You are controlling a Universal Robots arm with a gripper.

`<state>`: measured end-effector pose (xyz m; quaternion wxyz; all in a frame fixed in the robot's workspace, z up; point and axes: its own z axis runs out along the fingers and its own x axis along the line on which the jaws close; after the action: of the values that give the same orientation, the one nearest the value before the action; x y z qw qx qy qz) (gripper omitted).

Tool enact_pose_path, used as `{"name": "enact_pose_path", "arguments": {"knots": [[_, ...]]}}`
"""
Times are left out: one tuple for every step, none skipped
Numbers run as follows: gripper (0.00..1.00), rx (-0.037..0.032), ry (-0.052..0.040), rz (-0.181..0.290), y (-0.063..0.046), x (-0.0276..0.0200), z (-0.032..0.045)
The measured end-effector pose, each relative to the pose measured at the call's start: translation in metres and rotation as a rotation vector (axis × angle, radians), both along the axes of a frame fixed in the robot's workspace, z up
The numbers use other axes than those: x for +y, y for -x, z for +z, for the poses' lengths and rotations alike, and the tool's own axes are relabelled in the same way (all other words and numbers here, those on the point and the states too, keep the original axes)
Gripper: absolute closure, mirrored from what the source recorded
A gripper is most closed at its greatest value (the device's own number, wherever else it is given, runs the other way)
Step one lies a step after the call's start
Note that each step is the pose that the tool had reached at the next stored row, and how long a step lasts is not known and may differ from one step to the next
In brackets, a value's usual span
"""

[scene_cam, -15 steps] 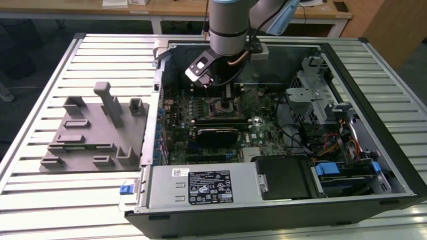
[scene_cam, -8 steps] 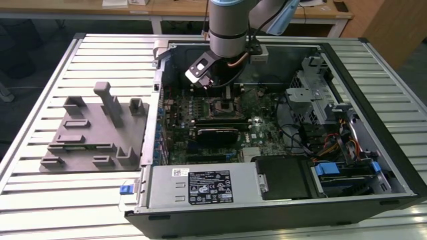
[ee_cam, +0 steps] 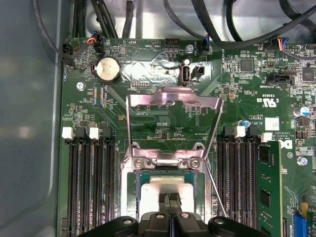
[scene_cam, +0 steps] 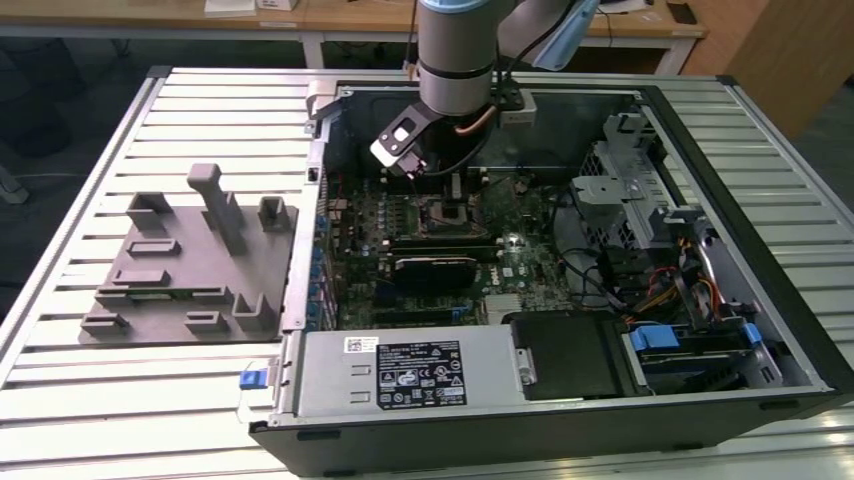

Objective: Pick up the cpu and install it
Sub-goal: 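Place the cpu into insertion slot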

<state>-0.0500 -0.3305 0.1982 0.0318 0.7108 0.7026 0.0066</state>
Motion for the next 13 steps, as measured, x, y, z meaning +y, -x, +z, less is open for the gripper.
{"name": "enact_pose_path", "arguments": {"knots": [[0.89,-0.0001,-0.0002,0.0,0.0,0.0,-0.0001],[0.89,-0.0002,-0.0003,0.0,0.0,0.0,-0.0001],[0.89,-0.0002,-0.0003,0.0,0.0,0.0,-0.0002],[0.89,-0.0002,-0.0003,0.0,0.0,0.0,-0.0002],[0.89,-0.0002,-0.0003,0.0,0.0,0.0,-0.0002],[0.89,-0.0002,-0.0002,0.0,0.0,0.0,-0.0002],[0.89,-0.0002,-0.0003,0.0,0.0,0.0,-0.0003],[0.89,-0.0003,-0.0004,0.0,0.0,0.0001,-0.0003],[0.89,-0.0003,-0.0004,0.0,0.0,0.0001,-0.0003],[0.89,-0.0006,-0.0005,0.0,-0.0001,0.0001,0.0],[0.89,-0.0013,-0.0014,0.0,-0.0002,0.0002,0.0006],[0.89,-0.0012,-0.0013,0.0,-0.0002,0.0002,0.0018],[0.89,-0.0007,-0.0006,0.0,-0.0001,0.0001,0.0035]]}}
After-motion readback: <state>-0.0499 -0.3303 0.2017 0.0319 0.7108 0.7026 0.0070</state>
